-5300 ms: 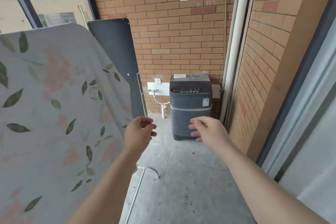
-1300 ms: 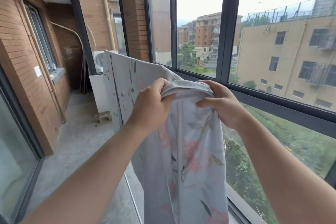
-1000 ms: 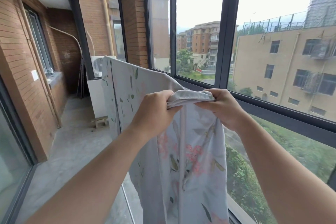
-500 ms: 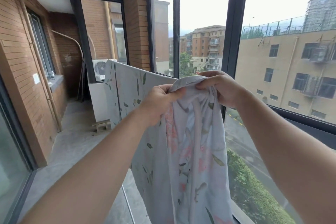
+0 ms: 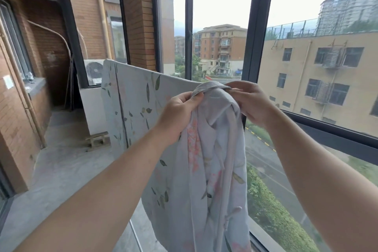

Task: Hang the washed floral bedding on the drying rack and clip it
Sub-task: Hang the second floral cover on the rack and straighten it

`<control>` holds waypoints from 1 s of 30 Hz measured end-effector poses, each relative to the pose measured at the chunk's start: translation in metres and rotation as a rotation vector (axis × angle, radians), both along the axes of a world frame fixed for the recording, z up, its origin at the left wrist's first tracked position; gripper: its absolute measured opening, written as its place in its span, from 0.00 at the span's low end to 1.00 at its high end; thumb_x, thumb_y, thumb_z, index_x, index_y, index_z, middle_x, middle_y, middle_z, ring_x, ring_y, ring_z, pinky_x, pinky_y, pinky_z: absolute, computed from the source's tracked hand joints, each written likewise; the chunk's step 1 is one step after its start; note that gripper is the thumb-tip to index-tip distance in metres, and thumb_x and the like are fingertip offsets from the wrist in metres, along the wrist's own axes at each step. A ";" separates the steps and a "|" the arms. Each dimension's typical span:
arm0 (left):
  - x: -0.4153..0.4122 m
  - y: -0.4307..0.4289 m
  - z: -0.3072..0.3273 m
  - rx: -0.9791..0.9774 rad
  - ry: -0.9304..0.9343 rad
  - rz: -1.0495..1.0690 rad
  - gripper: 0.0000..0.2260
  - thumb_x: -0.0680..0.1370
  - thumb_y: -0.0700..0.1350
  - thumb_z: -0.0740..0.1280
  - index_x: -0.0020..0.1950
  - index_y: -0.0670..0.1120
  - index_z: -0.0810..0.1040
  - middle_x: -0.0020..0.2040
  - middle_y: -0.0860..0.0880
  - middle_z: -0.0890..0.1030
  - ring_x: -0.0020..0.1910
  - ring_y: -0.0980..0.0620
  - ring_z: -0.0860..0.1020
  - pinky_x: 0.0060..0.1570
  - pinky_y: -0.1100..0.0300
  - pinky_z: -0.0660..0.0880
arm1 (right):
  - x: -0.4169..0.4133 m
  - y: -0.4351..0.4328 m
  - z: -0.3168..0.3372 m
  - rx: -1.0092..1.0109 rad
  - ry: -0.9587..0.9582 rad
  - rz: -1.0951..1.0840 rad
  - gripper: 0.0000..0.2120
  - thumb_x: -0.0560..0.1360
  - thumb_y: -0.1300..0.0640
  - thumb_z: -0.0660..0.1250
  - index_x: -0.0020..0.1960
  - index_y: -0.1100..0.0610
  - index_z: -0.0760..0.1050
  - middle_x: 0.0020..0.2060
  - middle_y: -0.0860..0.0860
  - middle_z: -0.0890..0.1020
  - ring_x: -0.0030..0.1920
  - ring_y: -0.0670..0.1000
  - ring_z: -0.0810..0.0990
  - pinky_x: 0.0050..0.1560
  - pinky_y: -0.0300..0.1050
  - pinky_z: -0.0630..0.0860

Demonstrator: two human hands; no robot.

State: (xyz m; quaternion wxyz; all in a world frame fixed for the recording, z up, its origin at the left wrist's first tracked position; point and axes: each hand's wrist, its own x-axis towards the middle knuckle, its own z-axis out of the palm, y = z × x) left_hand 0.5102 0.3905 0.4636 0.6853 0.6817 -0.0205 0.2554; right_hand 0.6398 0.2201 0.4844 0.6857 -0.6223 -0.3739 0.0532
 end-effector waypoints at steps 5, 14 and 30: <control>0.008 0.001 0.016 -0.177 -0.070 -0.001 0.08 0.81 0.43 0.67 0.52 0.43 0.85 0.50 0.43 0.86 0.50 0.46 0.83 0.60 0.49 0.77 | 0.009 0.014 0.010 0.100 0.044 0.068 0.05 0.78 0.61 0.69 0.48 0.59 0.84 0.40 0.56 0.85 0.37 0.52 0.82 0.40 0.45 0.79; 0.046 0.032 0.039 -0.323 0.038 0.078 0.17 0.79 0.53 0.68 0.61 0.43 0.83 0.58 0.42 0.84 0.58 0.44 0.82 0.67 0.46 0.74 | 0.030 0.073 0.052 0.020 0.290 0.223 0.10 0.71 0.59 0.69 0.49 0.65 0.80 0.41 0.58 0.81 0.41 0.56 0.80 0.46 0.50 0.79; 0.076 0.075 0.044 -0.002 0.028 0.525 0.13 0.77 0.53 0.71 0.51 0.43 0.83 0.48 0.45 0.86 0.48 0.47 0.84 0.53 0.51 0.79 | 0.065 0.144 0.046 -0.127 0.374 0.545 0.16 0.74 0.56 0.69 0.58 0.64 0.80 0.47 0.58 0.83 0.46 0.55 0.82 0.50 0.46 0.81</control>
